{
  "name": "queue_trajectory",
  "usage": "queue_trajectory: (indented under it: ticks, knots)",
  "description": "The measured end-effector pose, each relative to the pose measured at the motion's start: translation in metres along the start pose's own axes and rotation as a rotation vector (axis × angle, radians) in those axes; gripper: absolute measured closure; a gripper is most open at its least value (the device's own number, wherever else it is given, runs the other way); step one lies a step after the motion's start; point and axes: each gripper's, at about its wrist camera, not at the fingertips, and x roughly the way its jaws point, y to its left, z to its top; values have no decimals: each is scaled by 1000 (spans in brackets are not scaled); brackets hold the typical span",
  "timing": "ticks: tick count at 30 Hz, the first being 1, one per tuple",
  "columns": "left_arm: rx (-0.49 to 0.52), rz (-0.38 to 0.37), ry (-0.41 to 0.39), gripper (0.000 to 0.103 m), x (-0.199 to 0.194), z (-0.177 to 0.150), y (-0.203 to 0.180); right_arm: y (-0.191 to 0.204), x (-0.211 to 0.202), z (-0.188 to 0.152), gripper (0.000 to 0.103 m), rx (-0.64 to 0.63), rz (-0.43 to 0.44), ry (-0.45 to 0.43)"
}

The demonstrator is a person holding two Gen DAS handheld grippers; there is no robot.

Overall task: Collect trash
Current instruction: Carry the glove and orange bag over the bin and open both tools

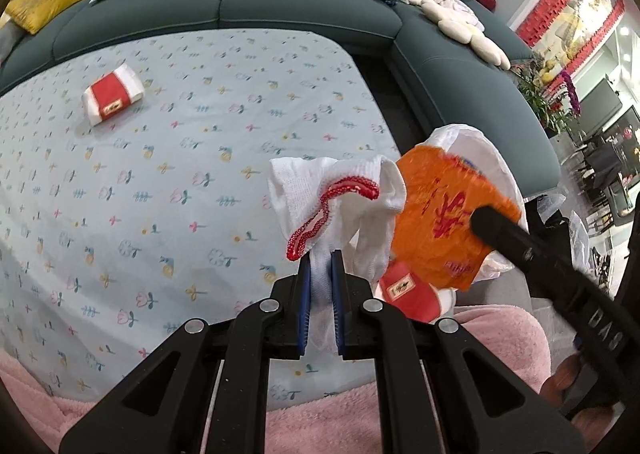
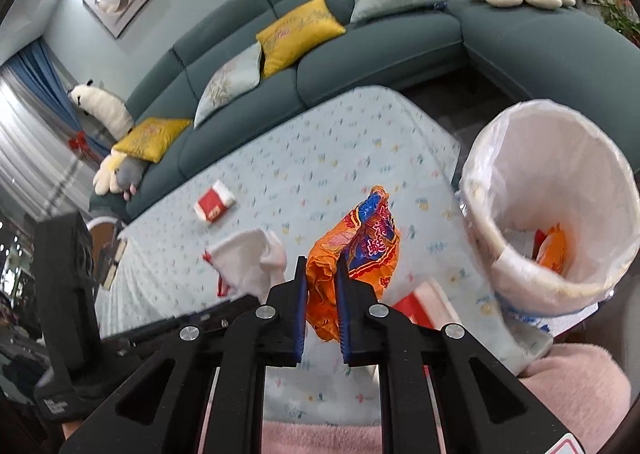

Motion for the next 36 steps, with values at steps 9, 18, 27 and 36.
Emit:
queue_trajectory:
  ticks: [9, 18, 27, 36]
  knots:
    - [101, -37, -13, 94, 10, 22, -54, -42, -28, 23, 91, 37, -90, -82]
    - [210, -84, 18, 94, 38, 35, -124, -100, -51, 25, 90, 98, -197, -119]
    - [282, -106, 63, 94, 70, 41, -178, -152, -60, 27, 90, 194, -248, -132]
    - [294, -90, 89, 76, 90, 48, -201, -170, -54, 30, 89, 220, -260, -120]
